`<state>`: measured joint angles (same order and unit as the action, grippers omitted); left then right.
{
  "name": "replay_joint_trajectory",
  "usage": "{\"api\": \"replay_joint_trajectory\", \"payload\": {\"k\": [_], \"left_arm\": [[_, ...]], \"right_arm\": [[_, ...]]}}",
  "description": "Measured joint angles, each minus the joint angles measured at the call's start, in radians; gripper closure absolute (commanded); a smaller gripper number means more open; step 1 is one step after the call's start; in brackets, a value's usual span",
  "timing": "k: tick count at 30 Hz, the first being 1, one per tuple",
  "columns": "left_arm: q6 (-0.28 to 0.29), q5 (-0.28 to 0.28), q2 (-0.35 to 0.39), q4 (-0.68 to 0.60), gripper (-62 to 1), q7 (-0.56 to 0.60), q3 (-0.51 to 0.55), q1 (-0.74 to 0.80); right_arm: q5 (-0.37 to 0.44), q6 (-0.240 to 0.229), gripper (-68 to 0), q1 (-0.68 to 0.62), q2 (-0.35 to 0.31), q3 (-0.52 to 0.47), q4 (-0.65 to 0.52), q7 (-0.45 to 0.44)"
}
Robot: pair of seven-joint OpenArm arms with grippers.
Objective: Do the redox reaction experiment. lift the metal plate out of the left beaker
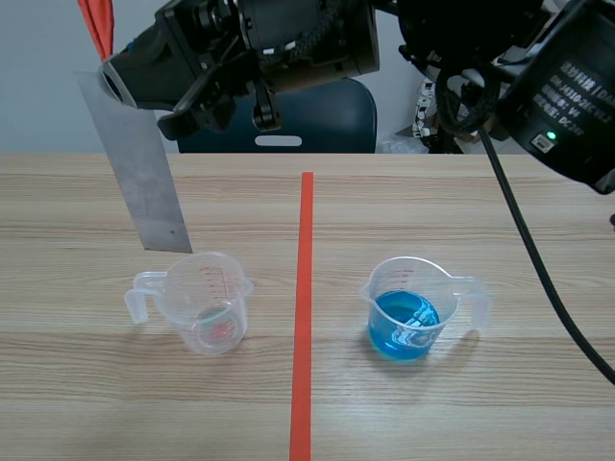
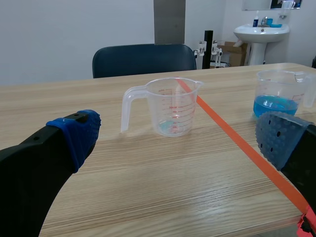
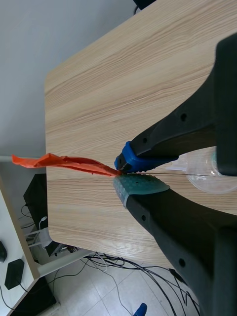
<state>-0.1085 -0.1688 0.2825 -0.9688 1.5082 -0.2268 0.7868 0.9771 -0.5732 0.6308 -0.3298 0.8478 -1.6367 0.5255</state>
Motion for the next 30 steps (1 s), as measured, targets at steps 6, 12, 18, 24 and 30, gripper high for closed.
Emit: {"api": "replay_joint_trajectory", "payload": {"k": [6, 12, 18, 24, 30], "left_arm": [[0.000, 0.000, 0.000, 0.000, -62.3, 0.000, 0.000, 0.000], [0.000, 0.000, 0.000, 0.000, -62.3, 0.000, 0.000, 0.000], [0.000, 0.000, 0.000, 0.000, -62.3, 0.000, 0.000, 0.000], [0.000, 0.000, 0.000, 0.000, -62.3, 0.000, 0.000, 0.000], [0.000, 0.000, 0.000, 0.000, -62.3, 0.000, 0.000, 0.000]], "right_arm": [[-0.012, 0.000, -0.6, 0.000, 0.000, 0.000, 0.000, 0.000], [-0.012, 0.000, -0.6, 0.000, 0.000, 0.000, 0.000, 0.000], [-0.012, 0.000, -0.6, 0.000, 0.000, 0.000, 0.000, 0.000], [-0.012, 0.000, -0.6, 0.000, 0.000, 0.000, 0.000, 0.000], [-0.012, 0.000, -0.6, 0.000, 0.000, 0.000, 0.000, 0.000]]}}
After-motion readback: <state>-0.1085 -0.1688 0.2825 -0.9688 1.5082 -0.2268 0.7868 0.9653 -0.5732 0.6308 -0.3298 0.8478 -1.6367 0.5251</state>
